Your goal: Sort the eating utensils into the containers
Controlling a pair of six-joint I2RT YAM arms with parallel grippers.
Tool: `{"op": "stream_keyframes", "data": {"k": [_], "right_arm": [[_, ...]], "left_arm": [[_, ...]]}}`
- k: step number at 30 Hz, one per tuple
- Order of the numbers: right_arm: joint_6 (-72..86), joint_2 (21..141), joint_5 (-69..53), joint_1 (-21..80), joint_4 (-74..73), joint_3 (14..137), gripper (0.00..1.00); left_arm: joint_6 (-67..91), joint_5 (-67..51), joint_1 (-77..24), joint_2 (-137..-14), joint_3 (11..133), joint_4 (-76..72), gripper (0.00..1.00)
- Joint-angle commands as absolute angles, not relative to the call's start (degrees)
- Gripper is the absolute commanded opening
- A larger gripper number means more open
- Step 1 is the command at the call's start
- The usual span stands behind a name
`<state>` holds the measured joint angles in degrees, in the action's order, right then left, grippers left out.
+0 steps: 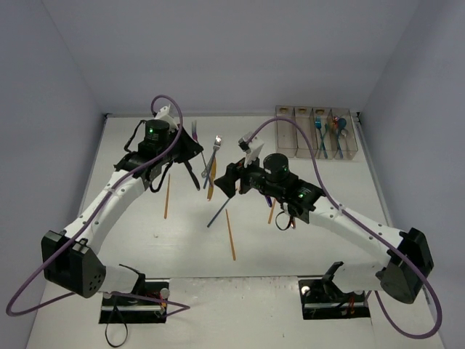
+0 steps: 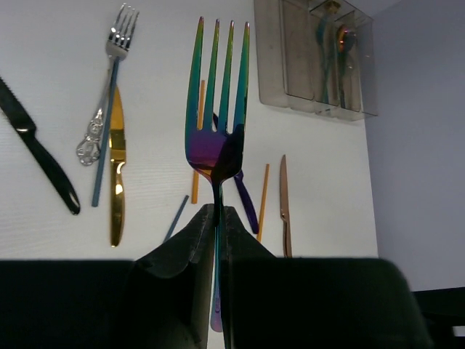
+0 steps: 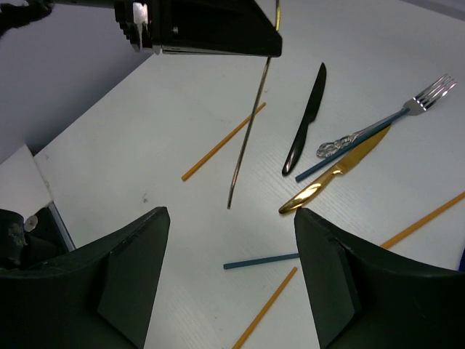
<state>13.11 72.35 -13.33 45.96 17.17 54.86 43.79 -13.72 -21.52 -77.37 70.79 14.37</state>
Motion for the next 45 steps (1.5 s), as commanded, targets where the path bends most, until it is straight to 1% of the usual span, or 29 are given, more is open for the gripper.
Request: {"op": "stream_keyframes", "data": {"k": [1, 7, 9, 16, 19, 23, 24, 29, 31, 33, 34, 37, 39, 42, 45], "right_arm": [[12.1, 75.2, -9.3, 47.6, 23.3, 58.4, 0.67], [11.6, 77.4, -6.9, 48.4, 23.9, 59.4, 0.64], [11.4, 78.0, -5.5, 48.6, 23.9, 59.5, 0.61], [11.6, 79.4, -2.7, 49.0, 24.2, 59.6, 0.38], [11.9, 79.7, -2.2, 49.0, 24.1, 59.5, 0.24], [12.1, 79.1, -0.5, 49.1, 24.1, 58.9, 0.02], [12.0, 78.8, -0.2, 49.1, 24.0, 58.7, 0.00], [11.5, 77.4, 4.9, 49.0, 23.6, 57.4, 0.00], [11.1, 77.1, 6.8, 48.9, 22.7, 57.1, 0.00], [10.6, 76.9, 9.1, 48.4, 21.6, 57.3, 0.00], [10.3, 76.9, 9.6, 47.9, 20.6, 57.6, 0.00], [9.8, 77.7, 11.5, 44.8, 17.1, 59.5, 0.00], [10.0, 78.6, 11.5, 41.7, 14.2, 60.9, 0.00], [8.8, 79.9, 10.6, 33.2, 11.4, 62.9, 0.00], [5.8, 82.3, 9.7, 27.4, 10.2, 64.6, 0.00]], "left_arm": [[48.6, -10.4, -24.7, -75.0, 72.1, 6.1, 0.00], [49.5, -8.4, -28.0, -75.2, 72.2, 5.3, 0.00], [49.3, -7.6, -29.2, -75.2, 72.2, 5.0, 0.00], [49.1, -6.5, -30.7, -75.3, 71.7, 4.3, 0.00], [48.9, -6.4, -31.1, -75.4, 71.9, 4.2, 0.00], [48.2, -6.1, -31.3, -75.7, 72.1, 4.5, 0.00], [48.0, -6.0, -31.4, -75.8, 72.1, 4.6, 0.00], [47.0, -5.9, -31.6, -76.2, 71.5, 5.1, 0.01], [45.8, -5.6, -31.6, -76.1, 71.6, 5.9, 0.17], [44.4, -4.3, -31.6, -75.9, 71.8, 7.5, 0.44], [43.5, -3.6, -31.6, -75.8, 71.8, 8.3, 0.55], [39.9, 0.5, -31.5, -75.0, 72.3, 12.0, 0.65], [35.8, 4.0, -31.2, -74.4, 73.2, 15.7, 0.69], [30.6, 8.3, -29.9, -73.5, 73.5, 19.3, 0.71], [26.9, 10.5, -27.2, -71.9, 72.0, 21.5, 0.71]]}}
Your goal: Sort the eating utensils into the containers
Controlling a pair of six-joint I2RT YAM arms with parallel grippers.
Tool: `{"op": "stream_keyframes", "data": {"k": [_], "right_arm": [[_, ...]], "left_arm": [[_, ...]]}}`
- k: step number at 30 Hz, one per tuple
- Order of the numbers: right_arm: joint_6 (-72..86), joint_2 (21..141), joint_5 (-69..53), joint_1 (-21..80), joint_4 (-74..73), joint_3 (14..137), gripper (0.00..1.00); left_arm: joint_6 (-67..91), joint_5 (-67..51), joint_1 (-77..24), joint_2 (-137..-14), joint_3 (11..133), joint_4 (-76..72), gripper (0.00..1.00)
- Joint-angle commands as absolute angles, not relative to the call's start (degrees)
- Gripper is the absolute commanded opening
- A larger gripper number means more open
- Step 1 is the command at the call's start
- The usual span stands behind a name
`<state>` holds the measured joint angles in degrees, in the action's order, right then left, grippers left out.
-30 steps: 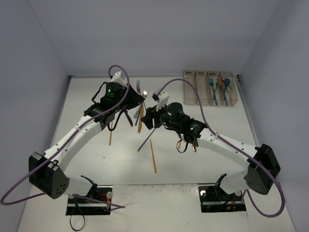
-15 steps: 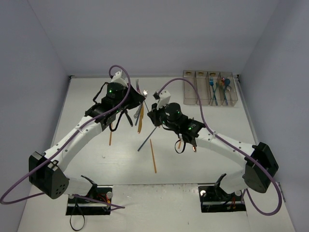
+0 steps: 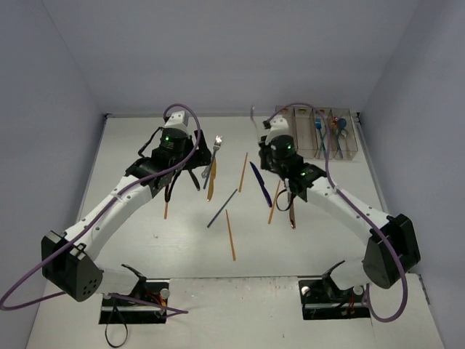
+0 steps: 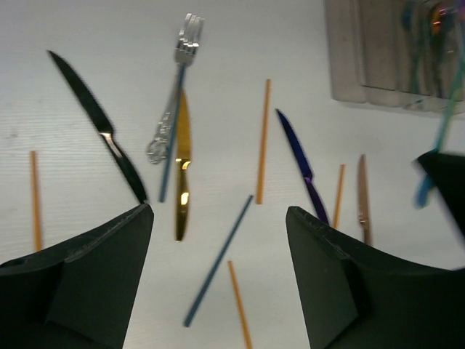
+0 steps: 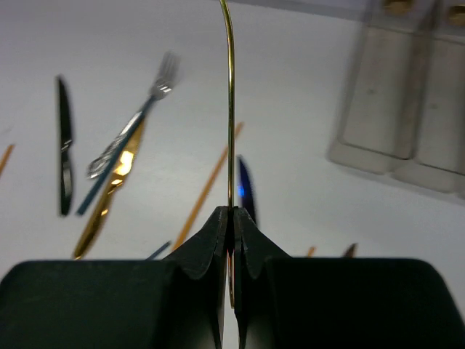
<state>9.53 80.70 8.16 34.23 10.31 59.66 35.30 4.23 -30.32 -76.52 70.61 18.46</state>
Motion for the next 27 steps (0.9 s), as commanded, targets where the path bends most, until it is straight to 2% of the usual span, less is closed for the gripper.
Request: {"op": "stream_keyframes", "data": {"k": [1, 7, 12, 22, 27], "right_arm": [[4.9, 83.1, 8.8, 23.7, 10.0, 65.4, 0.00], [-2.8, 91.3, 5.3, 11.6, 10.1, 71.6, 0.00], [-8.2, 100.7, 0.5, 3.9, 10.1, 79.8, 0.00], [-12.7, 115.7, -6.5, -3.7, 9.9, 92.2, 0.00], [-13.1, 120.2, -7.7, -5.2, 9.9, 93.7, 0.00]], "left_arm": [[25.9, 10.5, -25.9, -71.2, 71.1, 21.6, 0.71], [22.2, 9.1, -18.3, -67.4, 64.5, 21.4, 0.71], [17.7, 10.0, -17.4, -67.4, 61.6, 22.5, 0.71], [16.5, 9.2, -17.5, -69.5, 60.9, 22.6, 0.71], [16.4, 8.9, -17.5, -70.9, 61.3, 23.1, 0.71]]}}
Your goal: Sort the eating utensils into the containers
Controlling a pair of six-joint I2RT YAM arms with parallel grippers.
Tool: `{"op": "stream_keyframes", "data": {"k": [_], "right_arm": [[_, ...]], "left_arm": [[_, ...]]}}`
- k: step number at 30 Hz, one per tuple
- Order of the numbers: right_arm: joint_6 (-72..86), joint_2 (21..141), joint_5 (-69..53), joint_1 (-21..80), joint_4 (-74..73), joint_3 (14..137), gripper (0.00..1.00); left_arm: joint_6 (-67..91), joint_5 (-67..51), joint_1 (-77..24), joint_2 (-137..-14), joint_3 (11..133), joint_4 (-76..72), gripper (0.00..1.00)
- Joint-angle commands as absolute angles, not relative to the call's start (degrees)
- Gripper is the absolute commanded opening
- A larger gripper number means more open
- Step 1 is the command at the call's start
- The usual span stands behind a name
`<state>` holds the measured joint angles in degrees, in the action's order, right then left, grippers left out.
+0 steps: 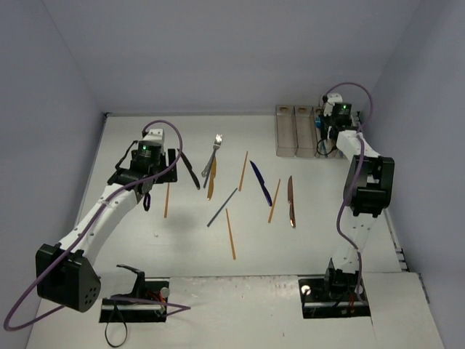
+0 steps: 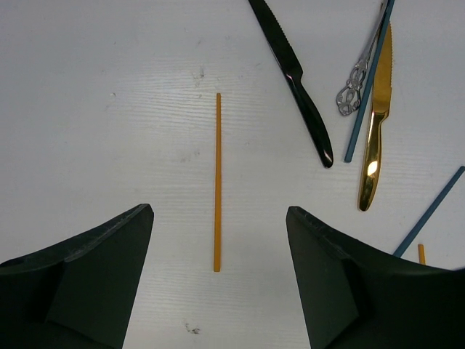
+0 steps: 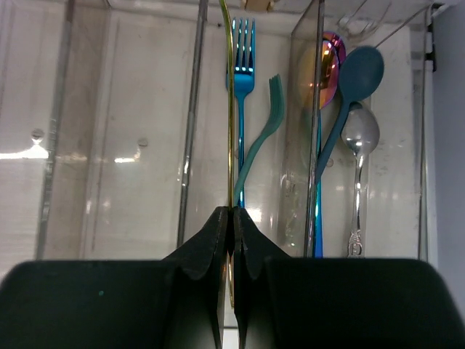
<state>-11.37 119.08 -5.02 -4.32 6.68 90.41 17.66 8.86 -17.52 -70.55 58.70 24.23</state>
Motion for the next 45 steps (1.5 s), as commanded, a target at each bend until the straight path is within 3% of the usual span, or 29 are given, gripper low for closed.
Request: {"op": "stream_keyframes", "data": {"k": [1, 11, 13, 15, 17, 20, 29, 34, 45], "right_arm": [[-13.2, 120.7, -7.5, -5.4, 10.0, 93.7, 0.00], [-11.9, 123.3, -6.4, -5.8, 10.0, 92.7, 0.03], [-10.9, 122.4, -6.0, -5.7, 9.9, 92.8, 0.25], [-10.2, 120.5, -5.6, -5.7, 9.9, 92.7, 0.41], [-9.6, 117.8, -4.9, -5.6, 9.8, 92.4, 0.51], [-8.1, 111.5, -3.6, -5.5, 9.6, 91.5, 0.58], [3.7, 89.7, -1.4, -3.2, 9.4, 80.0, 0.61], [13.4, 77.0, 2.8, 2.6, 9.4, 69.5, 0.61], [19.1, 59.4, -2.9, 9.0, 9.3, 49.8, 0.62]], "left_arm": [[16.4, 9.0, -17.5, -71.0, 61.4, 23.2, 0.71], [17.0, 8.0, -17.5, -72.2, 61.4, 23.2, 0.71], [17.2, 7.6, -17.5, -72.3, 61.4, 23.2, 0.71], [17.6, 6.7, -17.5, -72.6, 61.5, 23.1, 0.71], [18.2, 5.5, -17.5, -73.4, 62.0, 22.8, 0.71], [19.6, 3.9, -17.5, -74.5, 63.5, 22.6, 0.71], [19.5, -1.8, -18.9, -82.6, 72.5, 22.5, 0.71], [16.9, -2.6, -20.6, -93.1, 80.6, 22.5, 0.69], [12.1, -0.5, -21.4, -115.9, 98.8, 22.0, 0.54]]}}
